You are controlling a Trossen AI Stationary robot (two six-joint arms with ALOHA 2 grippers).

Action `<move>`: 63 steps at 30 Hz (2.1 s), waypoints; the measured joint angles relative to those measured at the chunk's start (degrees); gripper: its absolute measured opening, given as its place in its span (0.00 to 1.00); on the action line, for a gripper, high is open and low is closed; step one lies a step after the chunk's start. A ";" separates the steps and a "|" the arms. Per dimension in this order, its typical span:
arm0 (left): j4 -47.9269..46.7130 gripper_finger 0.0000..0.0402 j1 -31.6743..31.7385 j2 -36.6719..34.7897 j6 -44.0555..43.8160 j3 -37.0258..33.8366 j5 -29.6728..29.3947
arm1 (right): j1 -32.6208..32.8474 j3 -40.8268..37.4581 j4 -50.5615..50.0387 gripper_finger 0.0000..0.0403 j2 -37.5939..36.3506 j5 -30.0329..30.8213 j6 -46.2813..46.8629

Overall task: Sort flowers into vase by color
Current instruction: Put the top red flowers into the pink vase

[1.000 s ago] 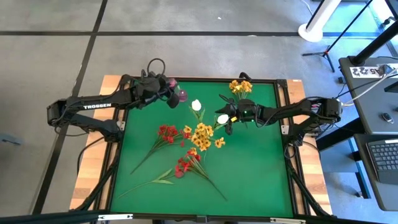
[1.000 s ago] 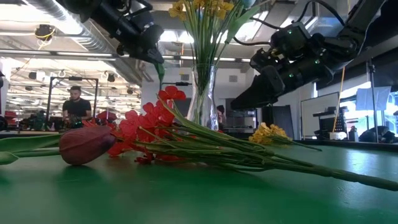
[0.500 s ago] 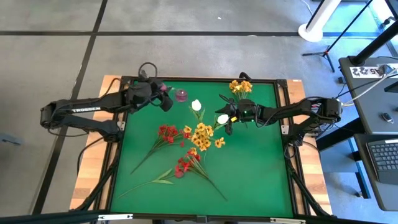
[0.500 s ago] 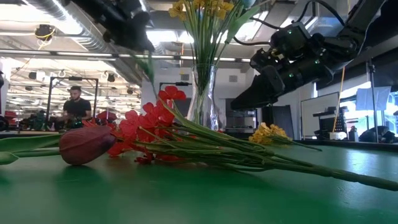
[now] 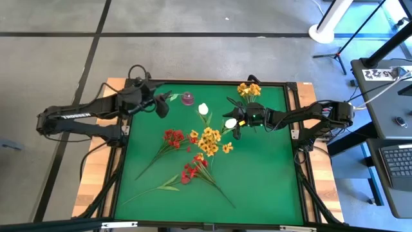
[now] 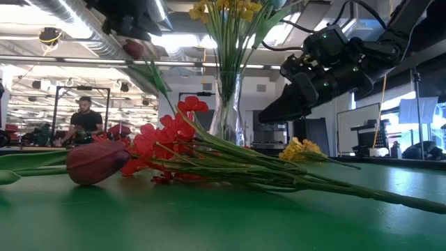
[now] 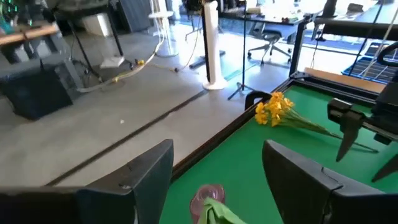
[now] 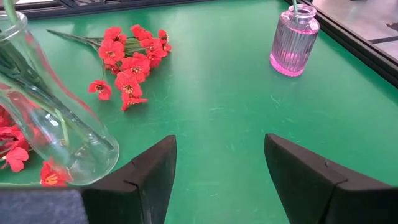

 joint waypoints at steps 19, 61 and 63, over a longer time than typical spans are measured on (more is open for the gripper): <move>-42.80 0.60 -31.03 10.96 -42.05 12.33 5.19 | 0.00 0.00 0.07 0.60 0.00 2.43 -1.31; -23.01 0.49 -35.80 32.15 -72.49 -13.70 21.26 | 0.00 0.00 1.06 0.60 0.00 2.43 -1.36; -23.01 0.39 -35.80 32.19 -72.91 -13.69 21.32 | 0.00 0.00 1.04 0.60 0.00 2.45 -1.33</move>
